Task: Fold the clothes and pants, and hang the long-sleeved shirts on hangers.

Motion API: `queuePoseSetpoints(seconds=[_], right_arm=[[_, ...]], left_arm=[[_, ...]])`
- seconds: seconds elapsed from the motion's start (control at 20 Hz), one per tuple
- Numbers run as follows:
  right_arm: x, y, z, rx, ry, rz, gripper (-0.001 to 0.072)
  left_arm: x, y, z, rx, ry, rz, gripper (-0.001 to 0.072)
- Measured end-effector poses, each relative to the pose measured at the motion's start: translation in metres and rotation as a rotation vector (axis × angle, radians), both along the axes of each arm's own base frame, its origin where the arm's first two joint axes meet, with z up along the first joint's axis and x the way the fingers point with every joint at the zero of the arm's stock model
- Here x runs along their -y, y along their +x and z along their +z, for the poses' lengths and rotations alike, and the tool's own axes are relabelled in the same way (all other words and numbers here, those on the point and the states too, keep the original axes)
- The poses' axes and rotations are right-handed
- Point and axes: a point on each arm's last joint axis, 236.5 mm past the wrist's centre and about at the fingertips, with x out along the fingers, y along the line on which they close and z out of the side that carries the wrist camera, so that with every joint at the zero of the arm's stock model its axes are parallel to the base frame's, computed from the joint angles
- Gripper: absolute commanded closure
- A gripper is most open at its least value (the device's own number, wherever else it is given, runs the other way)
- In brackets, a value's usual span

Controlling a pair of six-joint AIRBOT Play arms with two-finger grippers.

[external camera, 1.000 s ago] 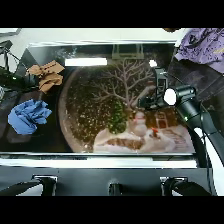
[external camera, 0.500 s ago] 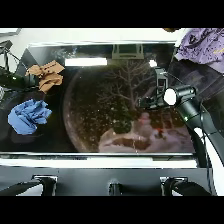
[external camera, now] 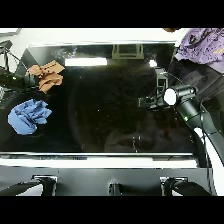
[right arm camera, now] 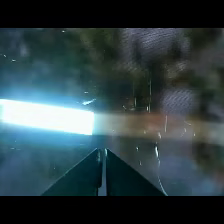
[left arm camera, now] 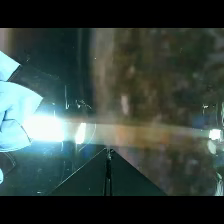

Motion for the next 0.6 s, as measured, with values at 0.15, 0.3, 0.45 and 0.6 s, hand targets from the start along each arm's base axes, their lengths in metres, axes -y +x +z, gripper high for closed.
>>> queuePoseSetpoints(seconds=[0.15,0.3,0.45,0.6], right_arm=[[0.0,0.0,0.0,0.0,0.0,0.0,0.0644],[0.0,0.0,0.0,0.0,0.0,0.0,0.0644],[0.0,0.0,0.0,0.002,0.001,0.0,0.0644],[0.0,0.001,0.001,0.005,0.002,0.0,0.0644]], left_arm=[[0.0,0.0,0.0,0.0,0.0,0.0,0.0662],[-0.006,0.001,-0.002,-0.002,0.024,0.001,-0.0013],[-0.052,0.001,-0.015,-0.04,0.111,0.118,-0.0013],[-0.122,-0.004,-0.046,-0.095,0.152,0.307,-0.0013]])
